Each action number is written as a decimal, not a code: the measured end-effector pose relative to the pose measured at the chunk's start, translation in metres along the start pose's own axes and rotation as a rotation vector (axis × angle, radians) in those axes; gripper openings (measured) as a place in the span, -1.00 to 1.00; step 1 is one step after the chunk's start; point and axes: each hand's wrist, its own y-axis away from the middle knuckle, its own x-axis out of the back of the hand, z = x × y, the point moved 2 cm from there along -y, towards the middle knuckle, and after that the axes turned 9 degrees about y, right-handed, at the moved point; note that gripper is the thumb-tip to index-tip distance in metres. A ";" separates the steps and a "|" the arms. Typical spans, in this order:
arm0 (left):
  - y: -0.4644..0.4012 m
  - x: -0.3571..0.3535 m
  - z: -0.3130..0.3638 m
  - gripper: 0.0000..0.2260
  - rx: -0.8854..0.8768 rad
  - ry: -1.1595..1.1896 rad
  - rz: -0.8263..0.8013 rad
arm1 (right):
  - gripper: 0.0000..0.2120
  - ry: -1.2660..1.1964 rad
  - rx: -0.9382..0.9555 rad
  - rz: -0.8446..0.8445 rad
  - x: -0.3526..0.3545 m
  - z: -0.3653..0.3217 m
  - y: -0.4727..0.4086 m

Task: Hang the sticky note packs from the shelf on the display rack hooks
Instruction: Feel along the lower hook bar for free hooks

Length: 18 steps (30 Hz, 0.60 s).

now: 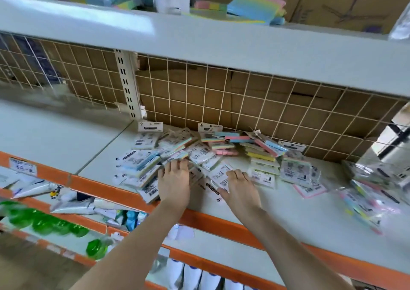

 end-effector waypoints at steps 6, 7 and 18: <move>-0.003 0.005 -0.002 -0.73 -0.092 -0.069 0.025 | -0.57 0.218 0.060 -0.009 -0.003 -0.006 0.001; -0.003 0.007 -0.003 -0.78 -0.131 -0.085 0.062 | -0.58 0.254 0.084 -0.020 -0.004 -0.006 0.002; 0.000 0.014 -0.003 -0.94 -0.468 0.172 0.501 | -0.61 0.249 0.218 -0.039 0.008 0.005 0.001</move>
